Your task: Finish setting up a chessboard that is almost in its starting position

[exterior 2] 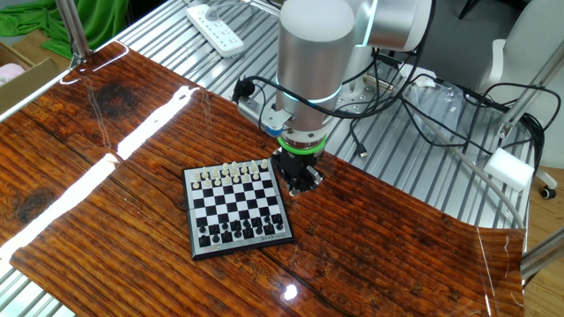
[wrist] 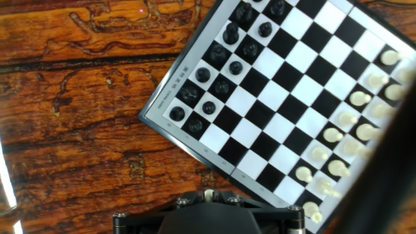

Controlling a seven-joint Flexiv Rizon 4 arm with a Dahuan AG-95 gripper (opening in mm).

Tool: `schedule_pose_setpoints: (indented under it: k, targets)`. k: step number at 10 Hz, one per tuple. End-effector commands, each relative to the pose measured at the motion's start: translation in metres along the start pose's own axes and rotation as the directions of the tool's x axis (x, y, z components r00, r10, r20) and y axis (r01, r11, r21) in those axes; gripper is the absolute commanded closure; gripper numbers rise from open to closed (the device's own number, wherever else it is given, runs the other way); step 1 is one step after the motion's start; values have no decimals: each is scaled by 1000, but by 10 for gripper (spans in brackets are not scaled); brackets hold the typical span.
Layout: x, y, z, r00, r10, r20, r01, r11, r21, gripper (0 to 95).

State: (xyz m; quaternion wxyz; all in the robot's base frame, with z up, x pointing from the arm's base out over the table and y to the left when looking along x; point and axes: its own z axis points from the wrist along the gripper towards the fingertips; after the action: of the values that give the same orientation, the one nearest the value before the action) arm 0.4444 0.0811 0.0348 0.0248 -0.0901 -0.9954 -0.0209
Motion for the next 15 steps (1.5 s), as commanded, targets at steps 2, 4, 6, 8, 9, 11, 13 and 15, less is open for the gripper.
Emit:
schedule_pose_setpoints:
  k: [2,4,6,8,9,11,13,15]
  targets:
    - [2,-5,-3,999,-27,-20,27,1000,-2,950]
    - [3,-8,-5,999,-29,-24,29,1000,2,950]
    - [4,-10,-5,999,-37,-26,37,999,7,950]
    - [5,-14,-5,998,-54,-26,54,999,6,950]
    - [5,-17,-5,998,-67,-21,67,998,7,950]
    - [5,-21,-7,996,-89,-22,89,996,7,950]
    - [6,-26,-9,993,-114,-21,114,993,10,950]
    - [7,-28,-9,992,-124,-18,124,992,12,950]
